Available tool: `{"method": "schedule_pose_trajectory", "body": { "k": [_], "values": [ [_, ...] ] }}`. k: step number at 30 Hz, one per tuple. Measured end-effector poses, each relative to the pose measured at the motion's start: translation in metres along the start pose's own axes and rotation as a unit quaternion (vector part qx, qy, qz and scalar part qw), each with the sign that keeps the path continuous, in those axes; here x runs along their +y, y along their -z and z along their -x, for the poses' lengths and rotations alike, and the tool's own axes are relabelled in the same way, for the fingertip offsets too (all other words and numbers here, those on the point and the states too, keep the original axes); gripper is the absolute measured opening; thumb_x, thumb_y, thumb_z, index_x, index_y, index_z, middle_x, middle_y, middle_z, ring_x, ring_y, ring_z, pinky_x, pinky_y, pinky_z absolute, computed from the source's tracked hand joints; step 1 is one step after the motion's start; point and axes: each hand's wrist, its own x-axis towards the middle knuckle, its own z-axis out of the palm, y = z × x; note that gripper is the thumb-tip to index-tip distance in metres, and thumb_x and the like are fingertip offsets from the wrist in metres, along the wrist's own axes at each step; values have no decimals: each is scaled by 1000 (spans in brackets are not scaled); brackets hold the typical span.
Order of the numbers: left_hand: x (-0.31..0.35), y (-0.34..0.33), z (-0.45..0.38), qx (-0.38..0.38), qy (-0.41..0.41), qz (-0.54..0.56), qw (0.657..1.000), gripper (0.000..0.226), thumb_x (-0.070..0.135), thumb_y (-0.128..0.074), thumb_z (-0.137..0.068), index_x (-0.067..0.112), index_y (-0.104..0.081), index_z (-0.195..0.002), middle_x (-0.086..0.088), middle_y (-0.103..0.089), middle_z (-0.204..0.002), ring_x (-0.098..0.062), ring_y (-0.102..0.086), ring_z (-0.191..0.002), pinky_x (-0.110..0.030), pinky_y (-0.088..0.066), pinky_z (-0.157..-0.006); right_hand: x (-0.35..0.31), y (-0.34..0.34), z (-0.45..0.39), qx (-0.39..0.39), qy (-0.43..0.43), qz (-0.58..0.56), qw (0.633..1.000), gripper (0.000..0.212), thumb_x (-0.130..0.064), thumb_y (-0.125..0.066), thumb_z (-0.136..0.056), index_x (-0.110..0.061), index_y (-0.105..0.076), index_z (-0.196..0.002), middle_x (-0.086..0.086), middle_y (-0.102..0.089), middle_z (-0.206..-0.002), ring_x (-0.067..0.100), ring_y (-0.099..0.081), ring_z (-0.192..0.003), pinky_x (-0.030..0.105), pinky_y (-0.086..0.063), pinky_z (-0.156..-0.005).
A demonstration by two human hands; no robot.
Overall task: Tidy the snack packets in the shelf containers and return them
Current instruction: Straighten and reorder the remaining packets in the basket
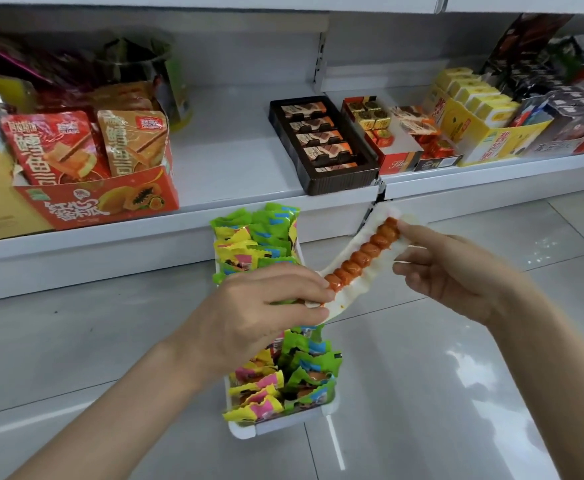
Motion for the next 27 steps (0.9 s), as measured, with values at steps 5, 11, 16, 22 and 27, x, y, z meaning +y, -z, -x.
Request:
{"method": "schedule_pose_trajectory", "body": {
  "k": [5,11,16,22,27],
  "values": [
    [-4,-4,-4,-12,-2,31,999,14,-9,-68,-83,-1,-78,-87,-12,-74,-102,-29,-69,-103,-39,-56,-86,4,15,9,-49,13,7,999,32,-37,-78,-67,-13,-77,-88,6,-74,-86,15,-70,-68,21,-55,-52],
    [-12,-17,-3,-66,138,-50,987,34,-6,-63,-88,10,-70,-118,-5,-67,-121,-28,-56,-123,-44,-41,-108,-5,30,23,120,111,140,977,13,-22,-65,-93,-11,-71,-95,5,-77,-80,16,-75,-70,24,-61,-65],
    [-13,-28,3,-327,181,-100,922,55,68,-27,-96,42,-53,-136,20,-45,-148,-14,-19,-150,-46,1,-124,-9,11,38,201,172,421,867,15,-33,-63,-90,-27,-71,-79,-17,-71,-59,-8,-67,-60,24,-47,-59],
    [-20,-10,16,-290,157,-34,944,40,56,-40,-99,38,-71,-118,18,-62,-129,-12,-37,-141,-39,-27,-118,-8,-31,44,171,208,453,850,20,-33,-65,-84,-21,-73,-71,-19,-67,-53,-9,-65,-57,12,-52,-56],
    [-15,-10,18,-281,171,-14,944,36,44,-41,-102,35,-72,-119,16,-63,-128,-13,-36,-141,-39,-25,-118,-2,-46,38,141,186,443,865,21,-34,-66,-83,-19,-72,-70,-15,-68,-53,-3,-67,-56,20,-56,-59]
  ]
}}
